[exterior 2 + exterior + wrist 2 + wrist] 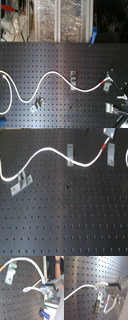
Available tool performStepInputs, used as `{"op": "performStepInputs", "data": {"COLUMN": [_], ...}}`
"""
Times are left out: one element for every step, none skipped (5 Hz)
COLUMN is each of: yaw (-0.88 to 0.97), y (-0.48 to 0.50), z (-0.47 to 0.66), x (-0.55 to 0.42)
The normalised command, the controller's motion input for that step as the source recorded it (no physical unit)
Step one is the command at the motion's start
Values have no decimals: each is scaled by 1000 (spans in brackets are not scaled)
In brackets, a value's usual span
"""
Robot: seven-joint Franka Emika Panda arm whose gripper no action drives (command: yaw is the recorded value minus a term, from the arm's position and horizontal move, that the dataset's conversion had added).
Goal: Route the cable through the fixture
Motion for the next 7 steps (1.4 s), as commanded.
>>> {"op": "performStepInputs", "data": {"yaw": [0,-223,-126,-211,-397,-357,-277], "y": [-1,-223,-305,-391,-127,9,368], "z": [34,280,41,8,127,381,560], "x": [-1,-236,-306,-474,-550,-542,-280]}}
